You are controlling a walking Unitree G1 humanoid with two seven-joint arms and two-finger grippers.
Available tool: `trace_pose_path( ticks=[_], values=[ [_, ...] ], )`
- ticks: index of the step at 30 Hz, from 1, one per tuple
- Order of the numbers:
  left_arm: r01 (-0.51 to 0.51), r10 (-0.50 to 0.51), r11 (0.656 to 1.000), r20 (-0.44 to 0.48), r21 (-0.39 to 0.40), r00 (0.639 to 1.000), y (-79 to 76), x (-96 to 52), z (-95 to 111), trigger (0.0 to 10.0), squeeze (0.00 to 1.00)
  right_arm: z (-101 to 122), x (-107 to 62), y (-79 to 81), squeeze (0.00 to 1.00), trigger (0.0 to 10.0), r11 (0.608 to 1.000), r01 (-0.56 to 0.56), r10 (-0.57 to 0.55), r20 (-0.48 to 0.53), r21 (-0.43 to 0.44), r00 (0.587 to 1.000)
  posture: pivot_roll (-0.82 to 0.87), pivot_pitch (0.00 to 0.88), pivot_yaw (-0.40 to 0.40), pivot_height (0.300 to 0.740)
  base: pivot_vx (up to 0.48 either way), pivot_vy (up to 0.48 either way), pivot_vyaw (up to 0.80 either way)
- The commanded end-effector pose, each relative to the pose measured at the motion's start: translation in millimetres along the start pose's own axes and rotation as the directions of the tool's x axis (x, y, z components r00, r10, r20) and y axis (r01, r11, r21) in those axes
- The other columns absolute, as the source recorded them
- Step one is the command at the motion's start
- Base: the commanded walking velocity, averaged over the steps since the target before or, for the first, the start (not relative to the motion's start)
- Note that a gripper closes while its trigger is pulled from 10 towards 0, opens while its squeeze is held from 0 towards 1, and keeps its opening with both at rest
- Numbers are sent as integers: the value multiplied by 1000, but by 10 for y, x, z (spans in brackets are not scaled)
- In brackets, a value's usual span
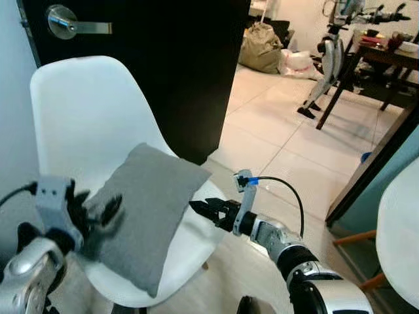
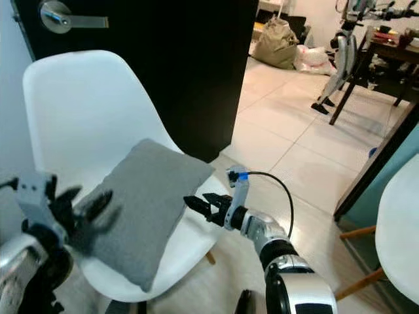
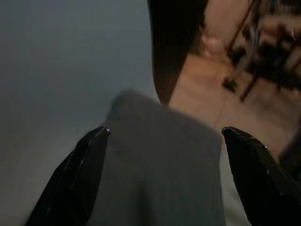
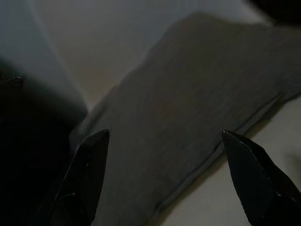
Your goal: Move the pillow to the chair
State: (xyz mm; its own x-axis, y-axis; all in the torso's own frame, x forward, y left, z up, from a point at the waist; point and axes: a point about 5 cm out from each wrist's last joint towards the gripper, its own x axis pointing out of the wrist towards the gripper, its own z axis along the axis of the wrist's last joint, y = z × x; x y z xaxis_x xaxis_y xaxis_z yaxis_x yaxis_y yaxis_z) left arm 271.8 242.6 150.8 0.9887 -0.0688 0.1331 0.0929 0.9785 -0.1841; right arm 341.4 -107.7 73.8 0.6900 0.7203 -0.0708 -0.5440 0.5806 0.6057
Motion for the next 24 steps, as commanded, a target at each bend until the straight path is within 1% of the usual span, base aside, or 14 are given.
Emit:
trace_pose_path(
  ticks=[1, 2, 3, 4, 5, 6, 8, 9, 11, 12, 13, 19, 23, 24],
  values=[
    [-76, 77, 997, -78, 22, 994, -81, 20, -293, 10000, 0, 4, 1, -26, 0, 10000, 998, 49, -50, 39, 29, 998, 258, 0, -165, 570, 0, 0, 0],
    [-76, 77, 997, -78, 22, 994, -81, 20, -293, 10000, 0, 4, 1, -26, 0, 10000, 998, 49, -50, 39, 29, 998, 258, 0, -165, 570, 0, 0, 0],
    [-77, 80, 996, -106, 35, 991, -152, 31, -393, 10000, 0, -23, -6, -40, 0, 10000, 997, 71, -72, 38, 37, 997, 258, 0, -165, 575, 0, 0, 0],
    [-77, 80, 996, -106, 35, 991, -152, 31, -393, 10000, 0, -23, -6, -40, 0, 10000, 997, 71, -72, 38, 37, 997, 258, 0, -165, 575, 0, 0, 0],
    [-61, 66, 997, -145, 40, 987, -247, 33, -513, 10000, 0, -59, -19, -59, 0, 10000, 994, 98, -100, 33, 45, 994, 255, 0, -163, 580, 0, 0, 0],
    [-61, 66, 997, -145, 40, 987, -247, 33, -513, 10000, 0, -59, -19, -59, 0, 10000, 994, 98, -100, 33, 45, 994, 255, 0, -163, 580, 0, 0, 0],
    [-21, 30, 999, -218, 41, 976, -425, 13, -739, 10000, 0, -144, -54, -101, 0, 10000, 987, 153, -154, 16, 56, 988, 253, 0, -159, 590, 0, 0, 0],
    [-21, 30, 999, -218, 41, 976, -425, 13, -739, 10000, 0, -144, -54, -101, 0, 10000, 987, 153, -154, 16, 56, 988, 253, 0, -159, 590, 0, 0, 0],
    [48, -16, 995, -326, 91, 945, -587, -68, -1042, 10000, 0, -283, -121, -163, 0, 10000, 971, 231, -230, -20, 58, 973, 248, 0, -154, 600, 0, 0, 0],
    [67, -23, 992, -371, 105, 928, -630, -112, -1160, 10000, 0, -343, -156, -191, 0, 10000, 963, 263, -262, -34, 63, 965, 245, 0, -152, 605, 0, 0, 0],
    [70, -28, 993, -388, 95, 921, -659, -142, -1223, 10000, 0, -407, -198, -220, 0, 10000, 953, 295, -292, -50, 64, 955, 242, 0, -150, 610, 0, 0, 0],
    [62, -32, 996, -380, 67, 924, -706, -140, -1253, 10000, 0, -561, -317, -288, 0, 10000, 931, 356, -350, -83, 78, 933, 240, 0, -147, 625, 0, 0, 0],
    [59, -19, 994, -384, 93, 923, -678, -124, -1281, 10000, 0, -617, -369, -315, 0, 10000, 920, 381, -374, -92, 89, 923, 234, 0, -141, 635, 0, 0, 0],
    [53, -4, 992, -397, 112, 918, -638, -128, -1315, 10000, 0, -639, -392, -328, 0, 10000, 915, 394, -386, -97, 90, 917, 233, 0, -139, 640, 0, 0, 0]
  ],
)
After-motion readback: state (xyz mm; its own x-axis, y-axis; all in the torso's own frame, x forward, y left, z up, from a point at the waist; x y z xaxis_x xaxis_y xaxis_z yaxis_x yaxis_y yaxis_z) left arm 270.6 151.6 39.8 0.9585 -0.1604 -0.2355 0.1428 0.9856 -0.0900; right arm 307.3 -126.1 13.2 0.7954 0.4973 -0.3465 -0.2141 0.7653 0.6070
